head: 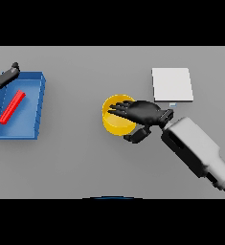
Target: Pick up the red beaker and tilt it to pour out 1 green nut into yellow bowl. Pick up the yellow bowl and place it on the metallic measuring scale.
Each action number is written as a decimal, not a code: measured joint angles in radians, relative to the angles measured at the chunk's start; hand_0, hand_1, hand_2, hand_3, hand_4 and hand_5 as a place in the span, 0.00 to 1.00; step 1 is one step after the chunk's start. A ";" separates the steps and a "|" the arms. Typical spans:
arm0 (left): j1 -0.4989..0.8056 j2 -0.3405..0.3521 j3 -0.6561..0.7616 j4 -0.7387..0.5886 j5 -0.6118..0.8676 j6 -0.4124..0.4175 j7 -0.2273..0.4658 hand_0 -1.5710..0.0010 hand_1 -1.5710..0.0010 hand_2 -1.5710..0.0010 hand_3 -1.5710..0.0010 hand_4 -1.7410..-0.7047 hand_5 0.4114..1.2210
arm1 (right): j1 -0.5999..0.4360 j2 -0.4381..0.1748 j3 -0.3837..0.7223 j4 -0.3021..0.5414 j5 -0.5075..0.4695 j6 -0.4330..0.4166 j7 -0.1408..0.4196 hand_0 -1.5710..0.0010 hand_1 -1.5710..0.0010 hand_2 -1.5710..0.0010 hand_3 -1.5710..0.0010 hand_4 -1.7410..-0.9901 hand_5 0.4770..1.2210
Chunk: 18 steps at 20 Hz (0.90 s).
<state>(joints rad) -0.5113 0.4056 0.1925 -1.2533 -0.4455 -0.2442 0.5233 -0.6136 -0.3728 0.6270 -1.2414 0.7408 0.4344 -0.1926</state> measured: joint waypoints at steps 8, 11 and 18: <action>0.013 -0.006 -0.001 -0.022 0.001 0.003 0.003 1.00 1.00 1.00 1.00 0.91 0.39 | -0.012 0.018 0.030 0.065 0.016 -0.004 -0.046 1.00 1.00 0.99 0.97 0.60 0.33; 0.007 -0.011 -0.007 -0.024 -0.003 0.002 0.022 1.00 1.00 1.00 1.00 0.91 0.40 | -0.019 0.033 0.025 0.090 0.010 -0.014 -0.048 1.00 0.99 0.95 0.92 0.54 0.43; 0.004 -0.003 -0.007 -0.023 -0.010 0.003 0.025 1.00 1.00 1.00 1.00 0.92 0.40 | -0.028 0.034 0.035 0.098 0.019 0.001 -0.047 0.40 0.49 0.50 0.38 0.29 0.85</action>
<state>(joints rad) -0.5076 0.4030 0.1860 -1.2766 -0.4556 -0.2409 0.5488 -0.6414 -0.3388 0.6624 -1.1432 0.7599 0.4355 -0.2397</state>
